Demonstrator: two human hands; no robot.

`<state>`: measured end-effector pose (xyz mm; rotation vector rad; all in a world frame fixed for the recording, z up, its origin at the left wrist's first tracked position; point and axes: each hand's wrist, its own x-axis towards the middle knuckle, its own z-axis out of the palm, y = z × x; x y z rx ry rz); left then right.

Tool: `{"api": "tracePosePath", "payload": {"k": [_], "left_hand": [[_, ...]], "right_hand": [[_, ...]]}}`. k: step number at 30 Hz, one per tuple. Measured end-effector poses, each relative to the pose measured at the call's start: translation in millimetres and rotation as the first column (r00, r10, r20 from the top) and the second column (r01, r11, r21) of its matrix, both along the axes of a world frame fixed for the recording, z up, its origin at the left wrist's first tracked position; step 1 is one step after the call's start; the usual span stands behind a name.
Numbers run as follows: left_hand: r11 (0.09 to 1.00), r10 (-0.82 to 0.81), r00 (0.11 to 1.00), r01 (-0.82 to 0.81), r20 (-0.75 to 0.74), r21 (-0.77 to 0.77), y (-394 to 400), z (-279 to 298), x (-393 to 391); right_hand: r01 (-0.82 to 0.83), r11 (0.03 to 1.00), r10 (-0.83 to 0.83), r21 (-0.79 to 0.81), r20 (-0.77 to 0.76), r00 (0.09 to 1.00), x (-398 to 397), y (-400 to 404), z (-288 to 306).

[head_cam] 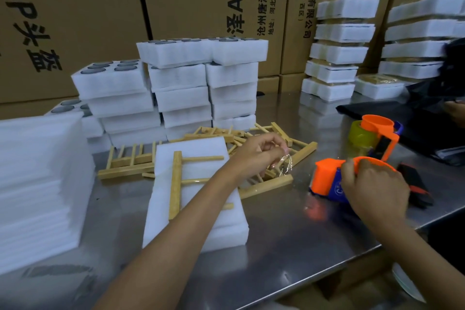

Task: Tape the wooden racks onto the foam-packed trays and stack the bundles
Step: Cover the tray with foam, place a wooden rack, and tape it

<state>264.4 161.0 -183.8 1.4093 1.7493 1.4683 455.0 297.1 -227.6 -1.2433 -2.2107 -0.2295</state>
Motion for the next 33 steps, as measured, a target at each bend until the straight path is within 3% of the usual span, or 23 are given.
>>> {"api": "tracePosePath", "payload": {"k": [3, 5, 7, 8, 10, 14, 16, 18, 20, 22, 23, 25, 27, 30, 33], "left_hand": [[1.000, -0.021, 1.000, 0.021, 0.014, -0.014, -0.7, -0.6, 1.4], [1.000, -0.025, 0.999, 0.026, 0.024, -0.012, -1.4, 0.2, 2.3], [1.000, -0.026, 0.999, 0.026, 0.021, -0.012, -1.8, 0.5, 2.9], [1.000, -0.027, 0.999, 0.027, 0.023, -0.012, -2.2, 0.5, 2.9], [0.999, -0.032, 0.999, 0.033, 0.039, -0.013, -2.7, 0.9, 3.2], [0.996, 0.021, 1.000, -0.023, -0.019, -0.087, -1.3, -1.2, 7.8], [0.985, 0.104, 0.971, -0.131, -0.215, -0.115, -0.4, -3.7, 11.0], [0.962, 0.178, 0.831, -0.260, -0.527, -0.085, -0.7, -7.0, 14.6], [0.923, 0.220, 0.553, -0.384, -0.804, -0.012, -2.4, -10.1, 17.7], [0.875, 0.171, 0.265, -0.484, -0.949, 0.022, -7.9, -9.9, 19.0], [0.855, 0.134, 0.206, -0.518, -0.969, 0.009, -13.4, -7.8, 17.2], [0.833, 0.157, 0.220, -0.554, -0.963, 0.009, -30.6, -0.3, 7.6], [0.811, 0.300, 0.281, -0.578, -0.912, 0.088, -55.3, 8.7, -7.3], [0.738, 0.543, 0.417, -0.652, -0.728, 0.176, -99.2, 19.3, -32.4], [0.642, 0.677, 0.502, -0.760, -0.538, 0.098, -142.1, 14.9, -58.3]], "right_hand": [[-0.018, 0.988, 0.040, 0.151, -0.144, 0.989, -0.9, -9.6, 8.8], [-0.251, 0.952, 0.291, 0.174, -0.259, 0.921, -7.6, -22.1, 21.1], [-0.539, 0.841, 0.465, -0.054, -0.439, 0.769, -19.2, -39.6, 34.4], [-0.633, 0.744, 0.457, -0.215, -0.527, 0.717, -26.8, -48.1, 38.5], [-0.691, 0.572, 0.371, -0.442, -0.613, 0.698, -41.1, -58.3, 38.9], [-0.649, 0.609, 0.327, -0.456, -0.601, 0.730, -50.3, -61.5, 38.3], [-0.596, 0.679, 0.386, -0.428, -0.483, 0.786, -52.1, -60.4, 35.8], [-0.542, 0.756, 0.453, -0.367, -0.304, 0.838, -56.5, -64.8, 31.7], [-0.509, 0.804, 0.480, -0.309, -0.170, 0.861, -63.0, -71.9, 25.0], [-0.484, 0.828, 0.484, -0.282, -0.078, 0.872, -69.8, -78.7, 16.9], [-0.475, 0.832, 0.480, -0.286, -0.057, 0.876, -71.8, -80.6, 13.1], [-0.468, 0.832, 0.477, -0.299, -0.049, 0.878, -73.5, -83.0, 5.9], [-0.469, 0.842, 0.471, -0.267, -0.058, 0.880, -74.0, -83.2, -0.8], [-0.422, 0.891, 0.409, -0.168, -0.110, 0.906, -74.7, -83.4, -3.7], [-0.367, 0.930, 0.366, 0.003, -0.085, 0.927, -76.5, -83.7, -4.4]]}}
